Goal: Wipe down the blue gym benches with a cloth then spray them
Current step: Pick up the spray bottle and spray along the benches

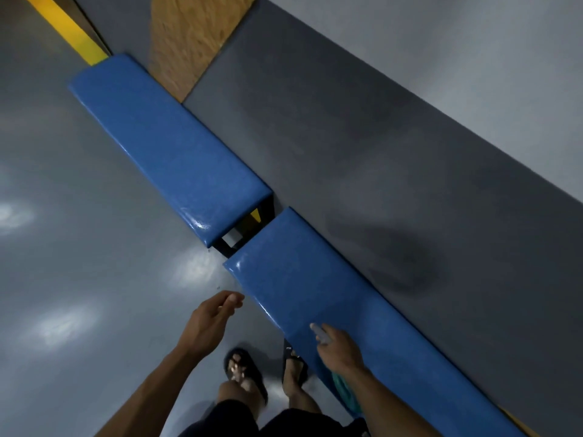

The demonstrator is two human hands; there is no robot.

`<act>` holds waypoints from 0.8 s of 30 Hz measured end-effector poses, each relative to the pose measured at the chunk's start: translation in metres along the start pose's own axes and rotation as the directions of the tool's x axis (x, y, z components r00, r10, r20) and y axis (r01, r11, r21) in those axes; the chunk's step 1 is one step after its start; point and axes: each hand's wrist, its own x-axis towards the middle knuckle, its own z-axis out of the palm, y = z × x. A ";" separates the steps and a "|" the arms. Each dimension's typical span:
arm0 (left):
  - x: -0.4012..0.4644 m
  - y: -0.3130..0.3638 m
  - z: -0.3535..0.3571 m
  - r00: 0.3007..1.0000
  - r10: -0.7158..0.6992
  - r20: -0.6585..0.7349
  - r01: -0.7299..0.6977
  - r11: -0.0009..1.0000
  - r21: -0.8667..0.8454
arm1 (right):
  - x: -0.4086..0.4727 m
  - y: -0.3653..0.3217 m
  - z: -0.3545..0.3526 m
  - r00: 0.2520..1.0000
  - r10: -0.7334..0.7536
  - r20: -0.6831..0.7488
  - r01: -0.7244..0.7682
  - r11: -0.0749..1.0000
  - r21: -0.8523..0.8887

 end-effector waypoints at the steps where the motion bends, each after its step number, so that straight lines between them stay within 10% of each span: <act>1: 0.002 -0.002 -0.004 1.000 -0.012 -0.001 0.012 1.000 -0.007 | 0.001 -0.006 0.006 1.000 -0.006 0.005 0.006 1.000 -0.015; 24: 0.080 -0.032 -0.148 0.993 0.046 0.110 -0.045 0.999 -0.012 | 0.046 -0.124 -0.022 0.914 0.293 -0.280 -0.270 0.956 0.116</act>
